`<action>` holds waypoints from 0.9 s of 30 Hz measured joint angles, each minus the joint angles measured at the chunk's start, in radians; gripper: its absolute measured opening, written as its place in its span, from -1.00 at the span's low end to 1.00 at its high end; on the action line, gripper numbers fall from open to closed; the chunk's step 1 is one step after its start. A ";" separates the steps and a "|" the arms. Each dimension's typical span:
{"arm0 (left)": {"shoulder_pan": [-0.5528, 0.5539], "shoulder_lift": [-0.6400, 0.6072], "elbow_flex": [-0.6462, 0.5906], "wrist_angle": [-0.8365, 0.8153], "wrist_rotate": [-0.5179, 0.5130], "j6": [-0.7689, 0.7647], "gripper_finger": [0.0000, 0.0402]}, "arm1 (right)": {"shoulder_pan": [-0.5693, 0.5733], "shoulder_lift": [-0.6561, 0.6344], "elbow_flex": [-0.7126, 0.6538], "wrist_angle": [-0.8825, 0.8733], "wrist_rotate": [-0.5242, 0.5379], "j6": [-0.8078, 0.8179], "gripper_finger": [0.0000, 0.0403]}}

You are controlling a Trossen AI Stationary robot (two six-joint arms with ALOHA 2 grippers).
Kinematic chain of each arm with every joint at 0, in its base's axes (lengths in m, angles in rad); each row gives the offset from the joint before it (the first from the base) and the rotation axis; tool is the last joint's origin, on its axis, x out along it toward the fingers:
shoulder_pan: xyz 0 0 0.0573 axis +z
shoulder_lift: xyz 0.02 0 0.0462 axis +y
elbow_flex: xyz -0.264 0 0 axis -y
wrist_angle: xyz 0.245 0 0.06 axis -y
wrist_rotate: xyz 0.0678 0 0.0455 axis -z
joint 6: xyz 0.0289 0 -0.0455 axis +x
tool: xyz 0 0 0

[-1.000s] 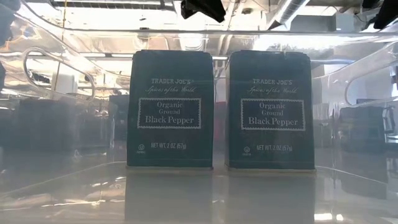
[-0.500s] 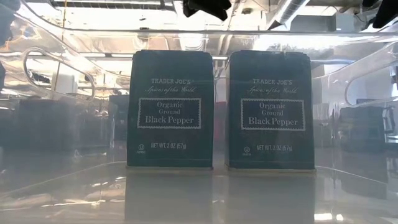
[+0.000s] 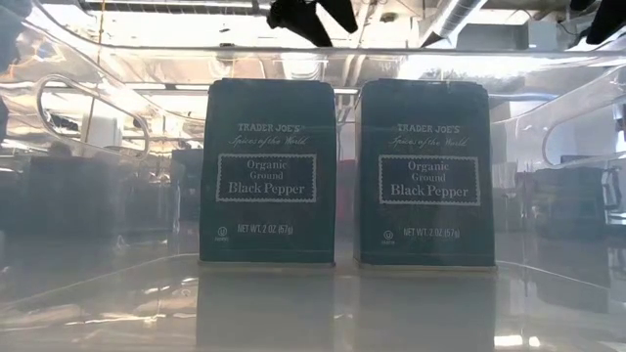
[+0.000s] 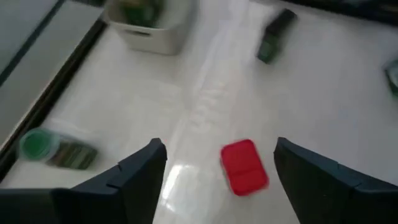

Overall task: Sort spices by type
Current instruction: Put the right red seasoning can into the black bin

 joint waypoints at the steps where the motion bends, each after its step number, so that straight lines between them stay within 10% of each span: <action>1: 0.003 0.000 0.000 -0.005 -0.005 -0.017 0.45 | 0.000 0.000 0.000 0.000 0.000 0.000 0.51; 27: 0.054 0.189 0.000 0.007 0.241 -0.383 0.47 | 0.000 0.000 0.000 0.026 0.000 -0.027 0.51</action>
